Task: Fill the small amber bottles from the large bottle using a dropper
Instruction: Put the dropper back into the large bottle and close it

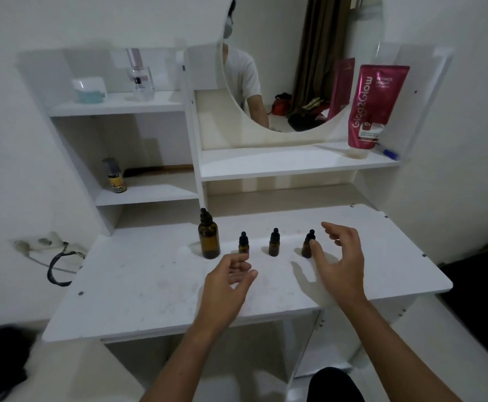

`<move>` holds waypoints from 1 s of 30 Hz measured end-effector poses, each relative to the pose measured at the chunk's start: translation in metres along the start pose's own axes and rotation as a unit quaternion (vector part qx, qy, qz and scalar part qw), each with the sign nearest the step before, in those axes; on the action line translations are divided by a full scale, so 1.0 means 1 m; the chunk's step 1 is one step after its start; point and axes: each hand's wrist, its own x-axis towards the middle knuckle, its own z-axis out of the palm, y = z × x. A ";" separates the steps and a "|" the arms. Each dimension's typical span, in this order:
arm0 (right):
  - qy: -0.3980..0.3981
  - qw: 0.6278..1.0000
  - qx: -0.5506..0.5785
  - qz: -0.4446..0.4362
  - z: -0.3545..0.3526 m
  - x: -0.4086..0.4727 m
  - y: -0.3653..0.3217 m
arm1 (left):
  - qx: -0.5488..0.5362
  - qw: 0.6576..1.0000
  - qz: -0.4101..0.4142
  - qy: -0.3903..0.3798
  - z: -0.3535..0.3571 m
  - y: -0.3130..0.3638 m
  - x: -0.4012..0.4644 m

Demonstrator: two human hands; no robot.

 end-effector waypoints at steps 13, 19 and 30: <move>-0.180 0.975 0.038 -0.122 0.110 0.003 -0.103 | 0.035 0.996 -0.033 0.076 -0.051 -0.031 0.046; -0.246 0.960 0.012 -0.132 0.134 0.026 -0.111 | 0.042 0.996 -0.028 0.070 -0.050 -0.039 0.055; -0.232 0.969 0.015 -0.079 0.144 0.031 -0.118 | 0.044 0.994 -0.038 0.094 -0.048 -0.040 0.057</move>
